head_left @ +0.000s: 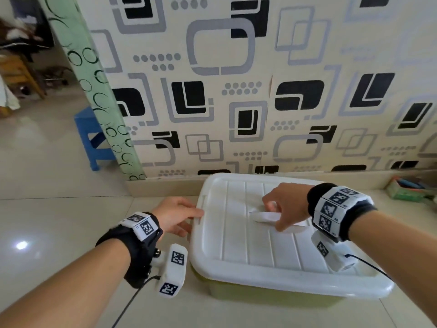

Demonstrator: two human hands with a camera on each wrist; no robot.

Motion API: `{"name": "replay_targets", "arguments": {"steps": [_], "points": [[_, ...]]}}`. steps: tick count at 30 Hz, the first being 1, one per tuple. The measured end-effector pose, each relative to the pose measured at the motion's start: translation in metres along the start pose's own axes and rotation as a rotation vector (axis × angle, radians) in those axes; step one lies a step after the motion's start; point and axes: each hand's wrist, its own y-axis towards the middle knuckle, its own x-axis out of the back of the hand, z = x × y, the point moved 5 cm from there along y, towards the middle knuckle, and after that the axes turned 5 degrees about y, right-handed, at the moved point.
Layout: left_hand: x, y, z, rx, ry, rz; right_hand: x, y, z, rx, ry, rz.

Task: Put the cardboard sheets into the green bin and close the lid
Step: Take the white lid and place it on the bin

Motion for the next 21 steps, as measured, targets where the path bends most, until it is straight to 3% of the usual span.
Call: {"name": "replay_targets", "arguments": {"steps": [7,12,15,18,21], "points": [[-0.003,0.009,0.009,0.045,0.269,-0.064,-0.010,0.005,0.003,0.019,0.006,0.004],[-0.009,0.014,0.014,0.148,0.228,0.014,-0.014,0.006,0.000,0.037,0.047,-0.016],[-0.008,0.018,0.012,0.138,0.262,-0.004,-0.017,0.003,-0.010,0.043,0.122,-0.038],[-0.011,0.022,0.018,0.172,0.175,0.035,-0.016,-0.006,-0.036,0.018,0.320,-0.126],[-0.017,0.024,0.020,0.183,0.113,0.059,-0.013,-0.021,-0.081,-0.106,0.443,-0.298]]}}
